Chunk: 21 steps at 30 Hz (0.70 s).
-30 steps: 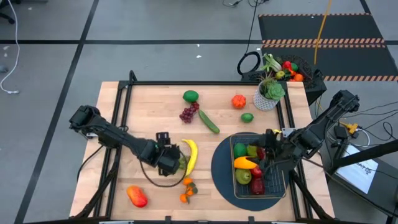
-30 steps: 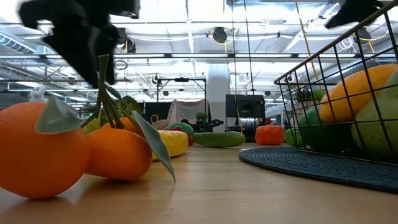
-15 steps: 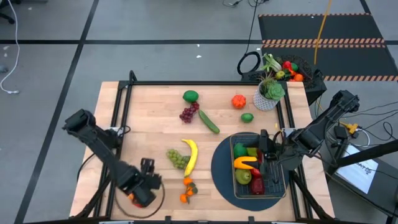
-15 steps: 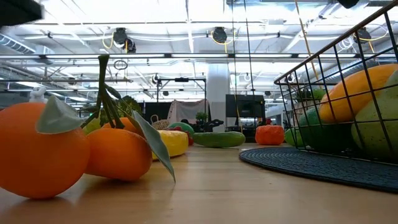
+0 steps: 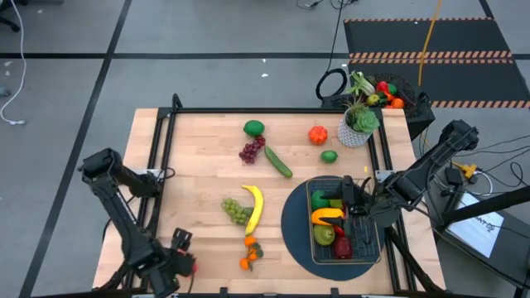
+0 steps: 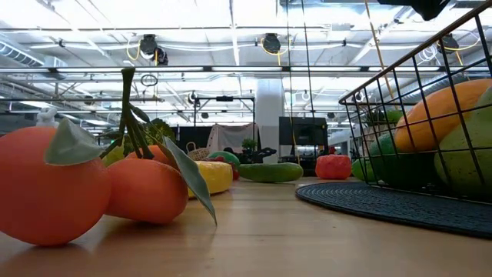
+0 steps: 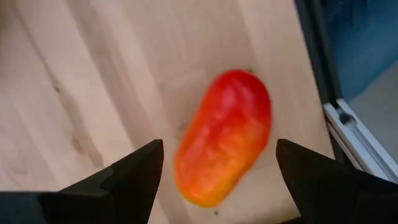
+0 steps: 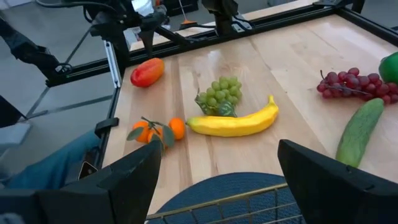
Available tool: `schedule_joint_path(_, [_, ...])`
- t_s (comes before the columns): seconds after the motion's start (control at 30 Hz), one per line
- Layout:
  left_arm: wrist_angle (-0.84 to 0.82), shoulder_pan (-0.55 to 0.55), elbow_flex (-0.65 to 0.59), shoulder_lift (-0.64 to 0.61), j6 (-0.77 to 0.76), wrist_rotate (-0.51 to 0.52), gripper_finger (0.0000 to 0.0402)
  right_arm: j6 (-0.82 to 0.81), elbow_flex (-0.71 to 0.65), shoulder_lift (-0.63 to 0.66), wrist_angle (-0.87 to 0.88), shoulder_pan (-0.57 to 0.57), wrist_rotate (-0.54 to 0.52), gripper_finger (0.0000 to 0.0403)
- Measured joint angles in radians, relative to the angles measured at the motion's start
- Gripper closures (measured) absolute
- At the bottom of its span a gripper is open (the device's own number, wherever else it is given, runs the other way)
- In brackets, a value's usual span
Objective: Build produce basket
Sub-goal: Put the red mango into the wire basket
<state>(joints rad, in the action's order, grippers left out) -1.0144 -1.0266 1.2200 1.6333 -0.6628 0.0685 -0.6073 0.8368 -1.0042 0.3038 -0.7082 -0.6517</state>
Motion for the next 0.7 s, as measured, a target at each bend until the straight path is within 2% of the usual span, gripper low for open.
schedule_joint_path(0.2, [0.026,-0.054,0.0,0.0,0.009,0.01,0.0089,0.002,0.0,0.0,0.0,0.0,0.001,0.0089])
schedule_joint_path(0.4, [0.029,-0.063,-0.029,0.0,0.039,0.079,0.0089,0.002,0.0,0.0,0.0,0.0,0.002,0.0089])
schedule_joint_path(0.7, [0.078,-0.063,-0.125,0.001,0.04,0.013,0.0089,0.0,0.0,0.0,-0.001,0.0,0.002,0.0089])
